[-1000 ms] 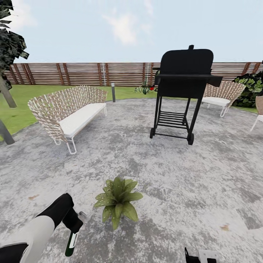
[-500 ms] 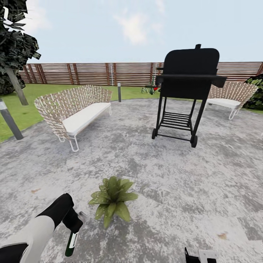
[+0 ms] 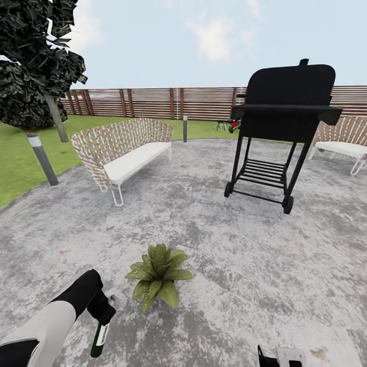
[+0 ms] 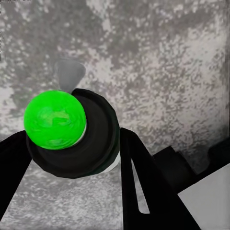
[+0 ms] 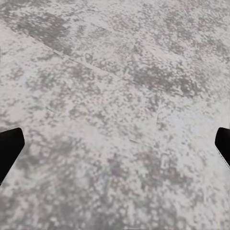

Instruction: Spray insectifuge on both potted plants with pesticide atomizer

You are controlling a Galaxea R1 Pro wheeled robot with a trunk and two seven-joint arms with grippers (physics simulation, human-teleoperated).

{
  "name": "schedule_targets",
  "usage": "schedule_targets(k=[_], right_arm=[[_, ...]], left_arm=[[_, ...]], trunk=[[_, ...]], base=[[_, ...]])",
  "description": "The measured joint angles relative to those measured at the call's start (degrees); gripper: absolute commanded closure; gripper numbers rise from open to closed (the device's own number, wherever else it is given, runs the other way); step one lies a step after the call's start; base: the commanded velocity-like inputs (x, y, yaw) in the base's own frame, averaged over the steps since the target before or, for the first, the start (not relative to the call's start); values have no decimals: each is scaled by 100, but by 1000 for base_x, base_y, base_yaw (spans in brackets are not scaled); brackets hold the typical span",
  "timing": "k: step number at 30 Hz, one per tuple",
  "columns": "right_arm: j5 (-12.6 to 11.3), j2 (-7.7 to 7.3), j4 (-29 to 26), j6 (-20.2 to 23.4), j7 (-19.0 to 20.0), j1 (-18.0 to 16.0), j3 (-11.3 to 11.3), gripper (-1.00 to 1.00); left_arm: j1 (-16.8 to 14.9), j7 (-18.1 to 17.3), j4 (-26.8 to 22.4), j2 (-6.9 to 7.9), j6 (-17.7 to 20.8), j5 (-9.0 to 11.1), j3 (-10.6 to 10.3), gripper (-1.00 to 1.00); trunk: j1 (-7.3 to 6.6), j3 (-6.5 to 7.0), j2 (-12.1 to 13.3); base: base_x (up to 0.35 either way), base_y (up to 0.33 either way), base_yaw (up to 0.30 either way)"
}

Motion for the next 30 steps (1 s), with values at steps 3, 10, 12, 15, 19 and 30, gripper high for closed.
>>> schedule_targets(k=[3, 10, 12, 15, 19, 30], right_arm=[[0, 0, 0, 0, 0, 0, 0, -100], [0, 0, 0, 3, 1, 1, 0, -100], [0, 0, 0, 5, 2, 1, 0, -100], [0, 0, 0, 6, 2, 1, 0, -100], [0, 0, -1, 6, 1, 1, -1, -100], [0, -16, -9, 2, -6, 1, 0, -100]], left_arm=[[0, 143, -22, 1, 0, 4, 4, 100], [12, 170, 35, -12, -20, 36, 17, 100], [226, 177, 129, 1, -46, 15, 17, 100], [355, 186, 73, -3, -56, 26, 39, 100], [306, 166, -547, -429, 29, 90, 29, 100], [29, -44, -650, -530, 47, 77, 14, 100]], trunk=[[-1, 0, 0], [1, 0, 0], [2, -1, 0], [1, 0, 0], [1, 0, 0], [1, 0, 0]], base=[[236, -186, 277], [111, -50, 134], [1, 0, 2], [0, 0, 0], [0, 0, 0], [0, 0, 0]])
